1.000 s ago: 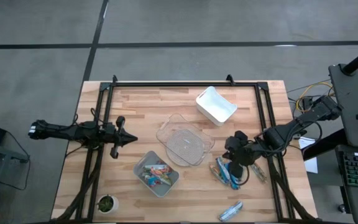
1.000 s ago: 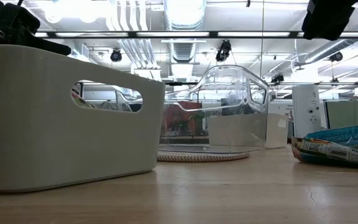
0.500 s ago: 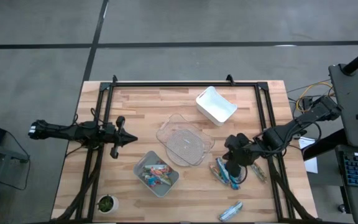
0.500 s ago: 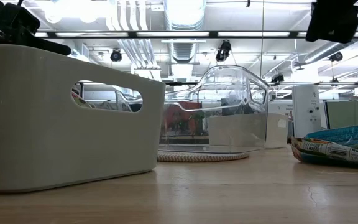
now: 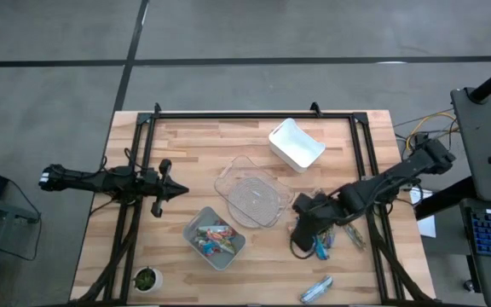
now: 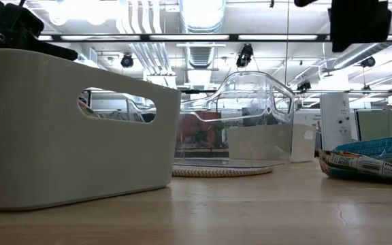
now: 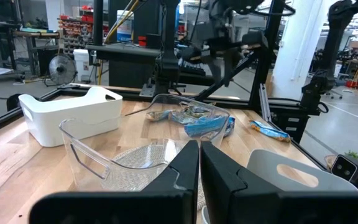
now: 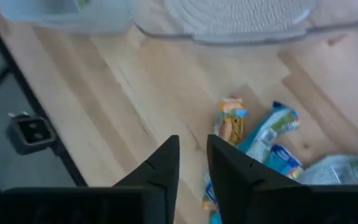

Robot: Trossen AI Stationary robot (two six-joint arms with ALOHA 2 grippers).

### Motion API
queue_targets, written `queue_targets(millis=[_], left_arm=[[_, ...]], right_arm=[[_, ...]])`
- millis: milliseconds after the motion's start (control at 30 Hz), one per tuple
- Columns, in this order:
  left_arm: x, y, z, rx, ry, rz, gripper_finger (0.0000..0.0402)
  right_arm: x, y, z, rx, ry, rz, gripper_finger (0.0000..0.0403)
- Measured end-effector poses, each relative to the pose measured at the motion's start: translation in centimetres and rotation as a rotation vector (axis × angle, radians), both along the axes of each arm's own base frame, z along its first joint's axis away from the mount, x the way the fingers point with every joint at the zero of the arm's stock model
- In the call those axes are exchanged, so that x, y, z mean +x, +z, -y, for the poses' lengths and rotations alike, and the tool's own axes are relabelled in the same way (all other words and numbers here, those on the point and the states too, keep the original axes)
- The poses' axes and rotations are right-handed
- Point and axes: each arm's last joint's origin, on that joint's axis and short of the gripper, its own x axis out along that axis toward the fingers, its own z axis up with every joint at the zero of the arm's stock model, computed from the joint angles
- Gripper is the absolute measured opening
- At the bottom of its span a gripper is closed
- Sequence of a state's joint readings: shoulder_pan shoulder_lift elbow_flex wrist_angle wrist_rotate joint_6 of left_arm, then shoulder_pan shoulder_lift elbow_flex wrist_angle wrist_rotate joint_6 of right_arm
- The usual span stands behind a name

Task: Pick and place Granola Bars by type
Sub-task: Put the blue granola bar into the transparent bin

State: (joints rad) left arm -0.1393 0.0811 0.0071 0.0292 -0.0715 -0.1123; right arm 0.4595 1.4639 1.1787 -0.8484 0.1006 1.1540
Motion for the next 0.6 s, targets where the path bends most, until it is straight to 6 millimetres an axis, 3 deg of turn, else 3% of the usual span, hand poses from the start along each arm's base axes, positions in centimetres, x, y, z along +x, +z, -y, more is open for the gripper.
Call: queue_targets(millis=[267, 600], left_arm=[[0.0, 0.0, 0.0, 0.000, 0.000, 0.000, 0.0000], [0.0, 0.0, 0.0, 0.000, 0.000, 0.000, 0.0000]], right_arm=[[2.2, -1.1, 0.2, 0.033, -0.033, -0.115, 0.0126], [1.8, -1.5, 0.9, 0.029, -0.081, -0.149, 0.0220]])
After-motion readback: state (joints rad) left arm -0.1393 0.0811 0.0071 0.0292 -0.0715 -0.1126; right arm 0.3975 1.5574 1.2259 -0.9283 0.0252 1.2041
